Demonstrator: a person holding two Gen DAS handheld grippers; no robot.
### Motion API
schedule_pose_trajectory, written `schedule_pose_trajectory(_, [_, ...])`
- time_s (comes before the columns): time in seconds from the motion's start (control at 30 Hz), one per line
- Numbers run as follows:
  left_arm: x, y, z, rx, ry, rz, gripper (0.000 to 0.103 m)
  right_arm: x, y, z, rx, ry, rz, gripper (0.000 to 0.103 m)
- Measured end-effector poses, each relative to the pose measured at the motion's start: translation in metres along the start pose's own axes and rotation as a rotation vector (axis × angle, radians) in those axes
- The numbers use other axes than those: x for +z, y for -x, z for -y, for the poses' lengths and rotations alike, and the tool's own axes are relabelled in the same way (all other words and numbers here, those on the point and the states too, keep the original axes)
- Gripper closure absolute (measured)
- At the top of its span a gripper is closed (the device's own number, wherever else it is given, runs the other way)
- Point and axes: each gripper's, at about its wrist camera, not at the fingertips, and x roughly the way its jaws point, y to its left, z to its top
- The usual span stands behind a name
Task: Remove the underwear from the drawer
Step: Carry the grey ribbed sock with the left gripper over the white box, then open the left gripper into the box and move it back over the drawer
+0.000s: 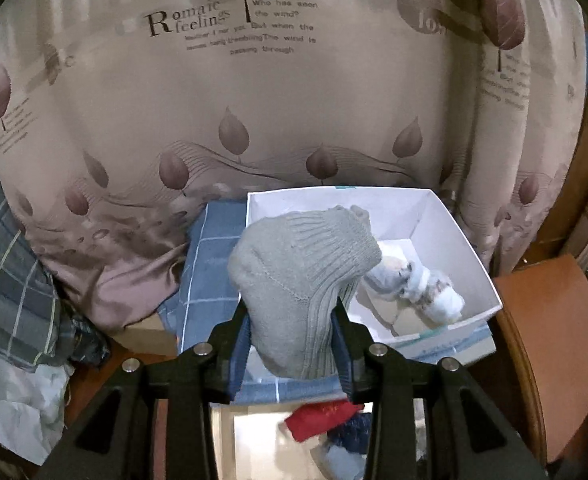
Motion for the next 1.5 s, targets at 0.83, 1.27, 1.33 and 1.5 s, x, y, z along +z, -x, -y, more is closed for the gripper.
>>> schedule_pose_trajectory(0.83, [0.004, -0.104, 0.013, 0.079, -0.014, -0.191, 0.062, -0.001, 0.006, 0.007, 0.007, -0.011, 0.005, 0.045])
schedule_pose_trajectory(1.27, [-0.004, -0.104, 0.008, 0.041, -0.025, -0.234, 0.046, 0.006, -0.001, 0.001, -0.001, -0.022, -0.002, 0.044])
schedule_pose_trajectory(1.33, [-0.003, -0.099, 0.007, 0.027, -0.016, -0.231, 0.046, 0.007, -0.002, 0.001, -0.003, -0.021, -0.003, 0.044])
schedule_pose_trajectory(1.5, [-0.007, -0.082, 0.003, 0.027, -0.026, -0.21, 0.046, 0.007, -0.002, 0.002, -0.003, -0.022, -0.003, 0.044])
